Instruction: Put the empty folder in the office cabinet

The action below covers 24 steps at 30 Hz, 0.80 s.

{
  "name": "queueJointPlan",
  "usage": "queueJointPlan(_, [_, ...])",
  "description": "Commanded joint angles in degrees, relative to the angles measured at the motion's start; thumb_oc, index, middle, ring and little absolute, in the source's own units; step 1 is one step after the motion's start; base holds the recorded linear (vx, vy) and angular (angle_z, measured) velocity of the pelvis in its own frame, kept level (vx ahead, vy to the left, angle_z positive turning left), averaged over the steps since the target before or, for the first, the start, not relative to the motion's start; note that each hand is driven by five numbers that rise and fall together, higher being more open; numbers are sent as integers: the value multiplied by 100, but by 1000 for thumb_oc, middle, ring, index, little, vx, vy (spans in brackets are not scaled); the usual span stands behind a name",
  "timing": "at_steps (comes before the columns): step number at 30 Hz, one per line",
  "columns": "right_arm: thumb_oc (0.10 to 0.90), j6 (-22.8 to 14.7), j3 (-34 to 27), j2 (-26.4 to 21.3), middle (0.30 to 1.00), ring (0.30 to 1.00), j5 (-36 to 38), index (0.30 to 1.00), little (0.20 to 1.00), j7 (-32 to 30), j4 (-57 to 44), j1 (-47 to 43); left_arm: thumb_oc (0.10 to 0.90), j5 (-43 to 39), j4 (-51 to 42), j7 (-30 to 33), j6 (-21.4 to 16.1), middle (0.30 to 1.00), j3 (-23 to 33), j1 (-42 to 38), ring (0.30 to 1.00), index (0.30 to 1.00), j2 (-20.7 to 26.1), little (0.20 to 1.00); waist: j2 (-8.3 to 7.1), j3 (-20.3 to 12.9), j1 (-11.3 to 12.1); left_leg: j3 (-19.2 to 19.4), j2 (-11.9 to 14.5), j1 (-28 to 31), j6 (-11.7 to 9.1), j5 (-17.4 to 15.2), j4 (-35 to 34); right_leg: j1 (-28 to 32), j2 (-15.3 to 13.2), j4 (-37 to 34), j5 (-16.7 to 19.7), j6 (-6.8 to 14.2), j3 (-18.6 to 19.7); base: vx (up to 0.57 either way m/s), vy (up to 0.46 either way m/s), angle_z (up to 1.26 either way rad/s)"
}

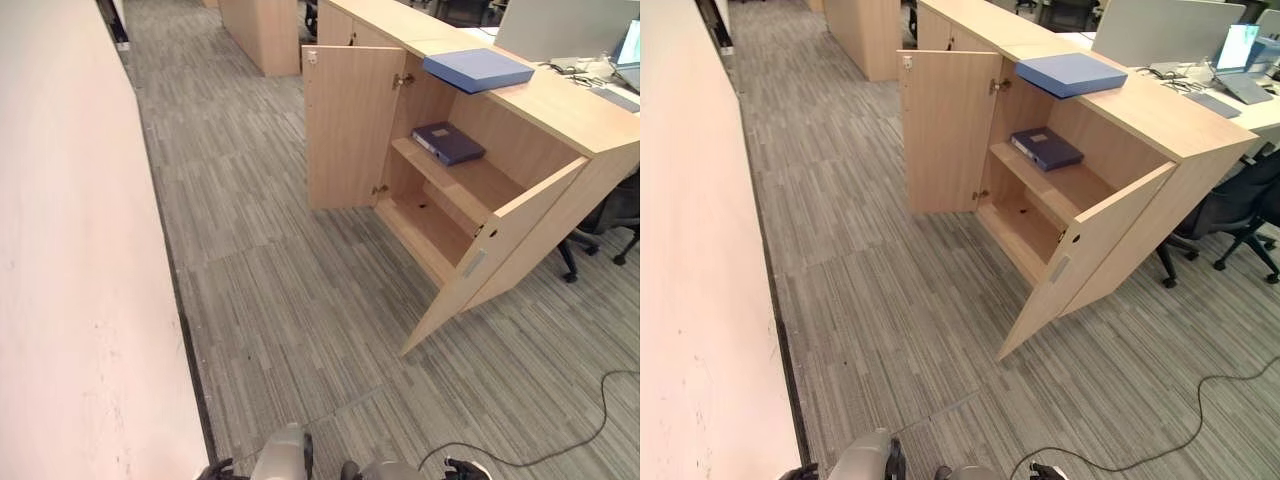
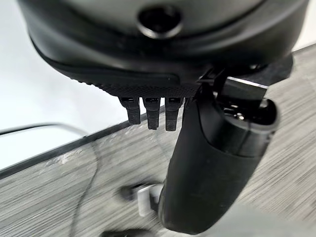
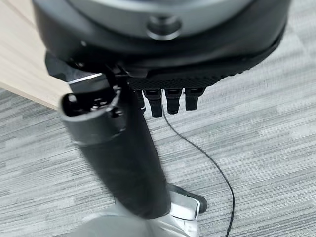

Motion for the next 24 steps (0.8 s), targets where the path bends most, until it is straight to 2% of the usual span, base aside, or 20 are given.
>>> queueJointPlan(1, [800,-68,113,-561,900,900,-156,900,900,-85,-293,57,800,-136,18,53,-53,900,125,-15,900,900,-141,900,296,-105,17,-228,-94,468,349,391,-1851,1165,8,-1340,670,807,55,277,99,-43])
queueJointPlan(2, [800,-61,142,-559,900,900,-191,900,900,-50,-253,52,800,-50,93,70,-36,900,157,25,900,900,-138,900,388,-136,66,-319,4,549,270,778,-2655,1307,52,-1373,596,823,112,406,144,-39])
queueJointPlan(4, [800,-58,189,-554,900,900,-270,900,900,-18,-116,51,800,159,273,181,-2,900,178,71,900,900,-121,900,456,-192,125,-312,116,401,156,972,-3458,1555,61,-1426,473,837,204,431,142,-17])
queueJointPlan(5, [800,-58,197,-523,900,900,-322,900,900,-15,-3,65,800,188,341,193,26,900,235,88,900,900,-128,900,441,-205,180,-255,143,412,92,1070,-3844,1756,16,-1498,409,865,277,595,218,2])
queueJointPlan(6, [800,-29,143,-474,900,900,-391,900,900,-30,136,96,800,230,433,246,43,900,304,151,900,900,-164,900,462,-267,237,-139,224,337,13,1233,-3938,1994,-28,-1566,369,918,387,454,171,-2])
queueJointPlan(7, [800,-30,143,-473,900,900,-391,900,900,-30,136,96,800,230,433,246,43,900,304,151,900,900,-163,900,456,-265,241,-132,219,344,14,1232,-3940,1999,-35,-1569,367,919,390,623,297,-36])
queueJointPlan(8, [800,-6,110,-393,900,900,-500,900,900,8,221,157,800,215,512,240,59,900,426,265,900,900,-208,900,515,-439,319,-155,223,464,29,1433,-3960,2133,-144,-1591,353,1031,431,349,178,-54])
queueJointPlan(9, [800,-6,110,-392,900,900,-501,900,900,7,221,159,800,215,512,240,59,900,426,266,900,900,-207,900,509,-439,316,-155,215,467,29,1432,-3960,2138,-151,-1593,350,1032,427,600,366,-75])
queueJointPlan(10, [800,16,114,-345,900,900,-623,900,900,64,324,212,800,231,562,225,63,900,496,322,900,900,-199,900,504,-598,357,-191,127,522,55,1509,-3960,2067,-313,-1485,372,1136,448,256,188,-50])
queueJointPlan(12, [800,16,114,-345,900,900,-623,900,900,64,324,213,800,231,562,225,63,900,496,323,900,900,-199,900,504,-598,357,-191,127,522,55,1509,-3960,2066,-313,-1485,372,1137,448,290,205,-45])
queueJointPlan(13, [800,67,109,-311,900,900,-736,900,900,76,439,238,800,265,598,189,78,900,527,348,900,900,-183,900,414,-739,462,-93,-88,673,200,1399,-3926,2008,-652,-1200,920,1408,400,482,334,-47])
queueJointPlan(14, [800,85,67,-307,900,900,-753,900,900,75,453,232,800,259,599,187,87,900,545,368,900,900,-180,900,368,-771,491,-21,-239,769,294,1271,-3855,1961,-862,-906,1348,1592,340,567,411,-46])
queueJointPlan(15, [800,91,48,-290,900,900,-752,900,900,66,435,223,800,248,586,195,96,900,552,367,900,900,-170,900,369,-768,512,15,-313,892,376,1165,-3819,1767,-994,-471,1728,1662,313,359,327,-47])
queueJointPlan(16, [800,90,51,-289,900,900,-749,900,900,76,410,202,800,235,572,195,87,900,564,365,900,900,-152,900,399,-772,551,68,-434,985,524,1012,-3770,1523,-1168,151,2256,1688,243,306,337,-47])
queueJointPlan(17, [800,104,24,-290,900,900,-714,900,900,59,319,163,800,227,538,197,103,900,560,348,900,900,-132,900,438,-737,546,40,-563,1175,657,874,-3772,1296,-1336,724,2633,1623,93,349,411,-50])
queueJointPlan(19, [800,97,68,-300,900,900,-636,900,900,-1,77,37,800,345,499,253,149,900,461,297,900,900,-86,900,548,-647,473,51,-791,1580,901,619,-3815,998,-1724,1702,3032,1438,-300,374,454,-9])
queueJointPlan(21, [800,72,114,-298,900,900,-564,900,900,-71,-287,-134,800,417,439,303,174,900,384,243,900,900,-41,900,678,-532,348,34,-898,1997,1029,414,-3897,452,-1909,2438,2951,1409,-520,313,372,28])
queueJointPlan(22, [800,43,170,-324,900,900,-532,900,900,-71,-442,-206,800,465,407,315,168,900,341,204,900,900,-42,900,762,-474,279,-9,-863,2163,1023,336,-3923,171,-1774,2491,2610,1309,-574,296,211,23])
queueJointPlan(23, [800,3,212,-371,900,900,-503,900,900,-71,-561,-280,800,468,356,343,134,900,300,177,900,900,-61,900,857,-386,178,-169,-802,2338,1014,296,-3917,-247,-1511,2474,2108,1161,-598,312,111,13])
queueJointPlan(24, [800,-4,230,-410,900,900,-495,900,900,-69,-641,-294,800,485,292,339,130,900,268,163,900,900,-64,900,919,-308,94,-273,-790,2460,1008,271,-3888,-353,-1362,2197,1864,1118,-652,301,55,22])
